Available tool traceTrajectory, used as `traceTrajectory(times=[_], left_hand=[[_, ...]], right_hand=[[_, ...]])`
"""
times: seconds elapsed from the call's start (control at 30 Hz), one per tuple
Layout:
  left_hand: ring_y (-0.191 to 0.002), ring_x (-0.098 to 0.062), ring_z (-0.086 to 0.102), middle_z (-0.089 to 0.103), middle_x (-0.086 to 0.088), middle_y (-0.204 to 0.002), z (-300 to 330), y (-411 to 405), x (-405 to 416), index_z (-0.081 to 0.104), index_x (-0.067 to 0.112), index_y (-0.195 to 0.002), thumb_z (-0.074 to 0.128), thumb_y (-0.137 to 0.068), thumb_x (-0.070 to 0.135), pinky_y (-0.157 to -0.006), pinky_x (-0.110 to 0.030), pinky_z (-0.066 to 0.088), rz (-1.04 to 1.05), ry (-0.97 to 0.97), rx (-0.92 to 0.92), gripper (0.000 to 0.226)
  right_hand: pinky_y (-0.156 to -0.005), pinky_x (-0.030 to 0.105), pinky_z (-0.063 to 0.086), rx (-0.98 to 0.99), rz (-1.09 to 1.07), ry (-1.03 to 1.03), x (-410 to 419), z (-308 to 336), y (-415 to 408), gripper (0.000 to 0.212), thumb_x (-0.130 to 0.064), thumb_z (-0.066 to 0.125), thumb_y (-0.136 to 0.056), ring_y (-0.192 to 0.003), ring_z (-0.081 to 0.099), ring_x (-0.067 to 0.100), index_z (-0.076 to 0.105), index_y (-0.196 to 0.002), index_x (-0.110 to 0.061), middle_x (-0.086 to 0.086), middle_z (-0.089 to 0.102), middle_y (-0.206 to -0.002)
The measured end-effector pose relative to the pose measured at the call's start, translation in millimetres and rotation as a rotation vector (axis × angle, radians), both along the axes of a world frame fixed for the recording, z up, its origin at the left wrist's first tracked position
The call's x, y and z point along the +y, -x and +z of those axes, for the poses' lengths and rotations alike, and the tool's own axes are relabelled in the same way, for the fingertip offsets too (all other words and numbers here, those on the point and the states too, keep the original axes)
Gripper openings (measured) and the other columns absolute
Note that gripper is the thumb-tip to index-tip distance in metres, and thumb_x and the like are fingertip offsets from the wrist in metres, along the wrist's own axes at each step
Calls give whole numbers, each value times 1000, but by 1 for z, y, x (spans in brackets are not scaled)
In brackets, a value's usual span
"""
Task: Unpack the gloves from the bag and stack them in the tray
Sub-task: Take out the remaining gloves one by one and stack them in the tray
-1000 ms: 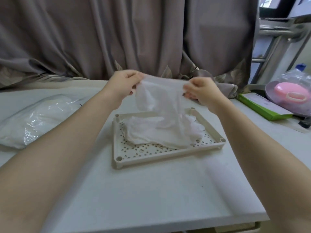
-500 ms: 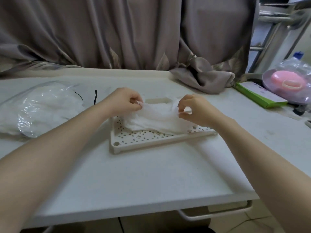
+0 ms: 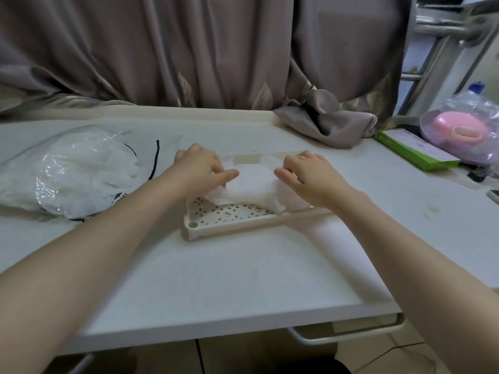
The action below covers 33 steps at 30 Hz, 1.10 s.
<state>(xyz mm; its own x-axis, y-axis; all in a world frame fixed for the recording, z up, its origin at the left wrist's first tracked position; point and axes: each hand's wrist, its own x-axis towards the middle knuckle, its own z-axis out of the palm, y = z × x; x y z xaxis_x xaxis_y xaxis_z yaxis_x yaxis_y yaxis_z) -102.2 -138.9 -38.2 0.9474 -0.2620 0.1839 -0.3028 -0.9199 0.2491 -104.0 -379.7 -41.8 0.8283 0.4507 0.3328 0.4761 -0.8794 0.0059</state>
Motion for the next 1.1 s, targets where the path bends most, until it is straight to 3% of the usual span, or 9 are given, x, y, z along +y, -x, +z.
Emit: traceTrajectory(times=[0.07,0.17,0.27,0.33,0.4,0.6,0.77,0.93,1.1], left_hand=[[-116,-21,39,57,5,-110,7,-2,-9,65,25,-72,52,-90,45,-96,-37,28,-30,2,-158,30],[-115,-21,47,55,1,-118,6,-9,-26,66,19,-91,62,-86,35,-98,-36,35,-207,-13,-174,17],[-112,-20,50,52,-1,-129,-7,-12,-38,59,15,-115,52,-88,49,-95,-34,40,-216,-227,83,44],[-101,-21,52,56,-5,-122,-15,-13,-37,55,12,-116,43,-85,64,-85,-33,42,-139,-270,179,62],[-106,-23,53,56,-6,-125,-21,-12,-32,52,11,-121,39,-77,75,-88,-35,43,-61,-288,156,78],[-134,-30,31,28,-6,-151,-32,-6,-24,24,10,-145,25,-71,85,-109,-44,23,66,-441,173,105],[-139,-28,23,18,-1,-156,-35,-4,-17,15,13,-147,22,-73,84,-113,-50,13,73,-444,192,103],[-142,-25,16,15,2,-157,-33,-2,0,13,17,-148,24,-75,82,-115,-51,7,35,-443,166,98],[-142,-23,16,15,3,-157,-30,-5,17,15,18,-149,27,-78,79,-116,-47,8,4,-459,170,94]], right_hand=[[-93,34,32,-83,11,75,8,2,-5,30,-44,41,-95,-111,47,26,52,-101,-17,2,62,-105],[-110,34,17,45,71,235,21,-1,-12,45,-50,49,-90,-133,34,20,50,-125,-21,-1,54,-132],[-116,41,-7,190,-2,380,27,-3,-13,71,-72,39,-81,-144,15,16,48,-132,-24,-5,49,-140],[-116,47,-11,265,-126,433,23,0,-11,84,-83,29,-74,-144,10,18,56,-127,-24,-3,48,-140],[-115,47,-10,310,-208,445,15,2,-11,89,-88,30,-66,-144,9,20,63,-117,-23,0,47,-140],[-117,46,3,470,-394,237,-6,-7,-20,112,-89,45,-57,-144,8,22,37,-136,-11,6,29,-151],[-114,49,11,603,-467,100,-19,0,-15,115,-80,61,-59,-145,0,28,5,-148,-33,3,1,-158],[-116,49,-10,552,-428,224,-14,3,-16,108,-74,55,-71,-144,-18,23,2,-150,-24,1,-16,-158],[-118,41,-4,454,-190,20,22,9,-1,88,-67,42,-84,-146,-12,19,0,-151,-29,-1,-15,-158]])
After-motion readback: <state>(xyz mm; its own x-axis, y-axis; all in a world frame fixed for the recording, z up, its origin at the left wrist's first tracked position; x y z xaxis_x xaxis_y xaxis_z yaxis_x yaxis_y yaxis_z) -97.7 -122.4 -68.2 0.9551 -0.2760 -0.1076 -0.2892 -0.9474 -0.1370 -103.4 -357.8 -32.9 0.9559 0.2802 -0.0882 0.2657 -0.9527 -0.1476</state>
